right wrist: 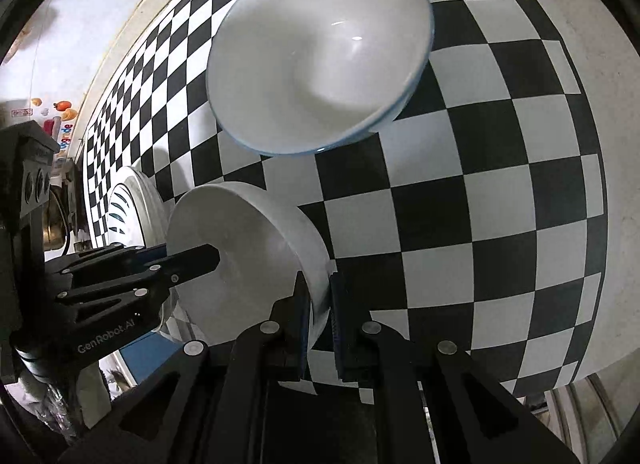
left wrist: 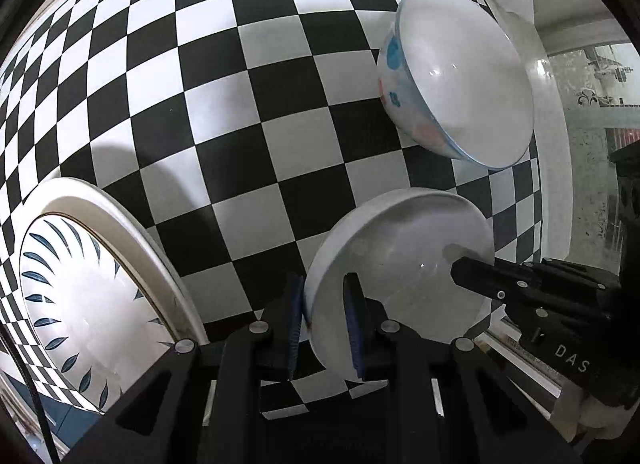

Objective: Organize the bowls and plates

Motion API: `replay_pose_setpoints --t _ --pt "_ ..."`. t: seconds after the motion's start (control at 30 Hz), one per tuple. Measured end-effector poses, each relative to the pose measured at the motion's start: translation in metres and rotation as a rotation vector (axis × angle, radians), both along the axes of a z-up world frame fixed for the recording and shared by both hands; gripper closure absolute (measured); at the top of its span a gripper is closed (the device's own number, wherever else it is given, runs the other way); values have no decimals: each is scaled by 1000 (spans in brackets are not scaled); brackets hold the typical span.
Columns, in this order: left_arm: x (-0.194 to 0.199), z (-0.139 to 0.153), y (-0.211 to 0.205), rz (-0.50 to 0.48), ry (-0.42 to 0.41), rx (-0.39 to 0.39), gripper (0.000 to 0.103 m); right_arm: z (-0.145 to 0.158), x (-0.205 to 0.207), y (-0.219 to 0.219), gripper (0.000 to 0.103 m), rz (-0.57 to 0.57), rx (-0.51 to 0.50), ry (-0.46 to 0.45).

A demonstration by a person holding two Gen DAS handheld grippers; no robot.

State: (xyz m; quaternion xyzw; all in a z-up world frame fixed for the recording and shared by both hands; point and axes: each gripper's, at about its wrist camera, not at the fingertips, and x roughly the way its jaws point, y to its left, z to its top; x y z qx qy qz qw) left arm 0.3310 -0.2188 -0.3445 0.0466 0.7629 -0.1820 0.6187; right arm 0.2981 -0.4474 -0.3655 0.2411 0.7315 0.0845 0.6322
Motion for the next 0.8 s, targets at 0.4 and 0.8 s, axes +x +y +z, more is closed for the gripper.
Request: replay_pose_setpoints --t 0.4,0.8 --pt "-2 -4 3 3 6 3 85 -2 -2 1 92 -12 -11 2" --pt "-5 21 16 54 -70 15 84 3 -4 -10 91 -32 20 22"
